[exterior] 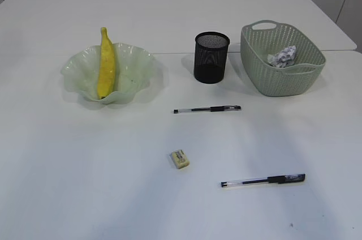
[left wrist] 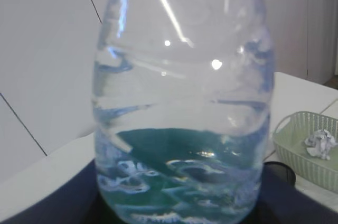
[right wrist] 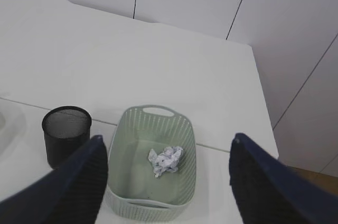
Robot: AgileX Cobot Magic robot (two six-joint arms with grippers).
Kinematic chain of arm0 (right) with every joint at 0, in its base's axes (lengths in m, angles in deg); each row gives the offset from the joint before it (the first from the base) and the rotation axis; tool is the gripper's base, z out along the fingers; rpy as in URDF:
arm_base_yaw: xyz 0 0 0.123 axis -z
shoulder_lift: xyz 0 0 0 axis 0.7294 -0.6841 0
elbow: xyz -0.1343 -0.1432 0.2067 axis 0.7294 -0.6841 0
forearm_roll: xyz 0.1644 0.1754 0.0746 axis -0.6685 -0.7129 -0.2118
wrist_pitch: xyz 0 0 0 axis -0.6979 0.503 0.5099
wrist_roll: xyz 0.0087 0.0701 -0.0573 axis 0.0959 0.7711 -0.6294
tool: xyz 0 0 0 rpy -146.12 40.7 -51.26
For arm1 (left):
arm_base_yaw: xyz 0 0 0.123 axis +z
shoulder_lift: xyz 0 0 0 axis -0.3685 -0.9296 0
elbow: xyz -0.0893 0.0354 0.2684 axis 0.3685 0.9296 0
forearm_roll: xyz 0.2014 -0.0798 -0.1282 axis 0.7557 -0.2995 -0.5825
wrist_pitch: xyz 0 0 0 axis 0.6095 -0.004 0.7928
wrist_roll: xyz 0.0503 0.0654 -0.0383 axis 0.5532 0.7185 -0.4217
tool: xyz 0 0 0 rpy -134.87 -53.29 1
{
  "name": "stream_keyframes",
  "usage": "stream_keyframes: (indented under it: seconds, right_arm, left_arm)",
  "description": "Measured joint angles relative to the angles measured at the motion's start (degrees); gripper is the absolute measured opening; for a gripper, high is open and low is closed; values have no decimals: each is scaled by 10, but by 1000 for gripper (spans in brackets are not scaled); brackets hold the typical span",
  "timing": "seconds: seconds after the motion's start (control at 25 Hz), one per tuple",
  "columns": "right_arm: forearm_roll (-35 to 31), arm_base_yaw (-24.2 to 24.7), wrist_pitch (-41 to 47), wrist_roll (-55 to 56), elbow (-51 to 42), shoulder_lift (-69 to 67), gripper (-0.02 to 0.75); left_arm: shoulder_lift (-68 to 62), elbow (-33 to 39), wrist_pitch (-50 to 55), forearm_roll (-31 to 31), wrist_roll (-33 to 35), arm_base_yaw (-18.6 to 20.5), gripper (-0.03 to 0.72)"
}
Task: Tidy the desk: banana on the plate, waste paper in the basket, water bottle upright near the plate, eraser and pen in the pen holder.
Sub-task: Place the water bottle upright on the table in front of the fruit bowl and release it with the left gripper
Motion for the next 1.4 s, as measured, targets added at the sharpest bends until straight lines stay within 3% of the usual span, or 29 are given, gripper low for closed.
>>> stream_keyframes:
  seconds: [0.56,1.4]
  right_arm:
    - [0,0,-10,0,-15,1,533]
    - [0,0,-11,-1,-15,3,534]
  left_arm:
    - [0,0,85,161,-133,58,380]
    - [1,0,85,177,-145,68,380]
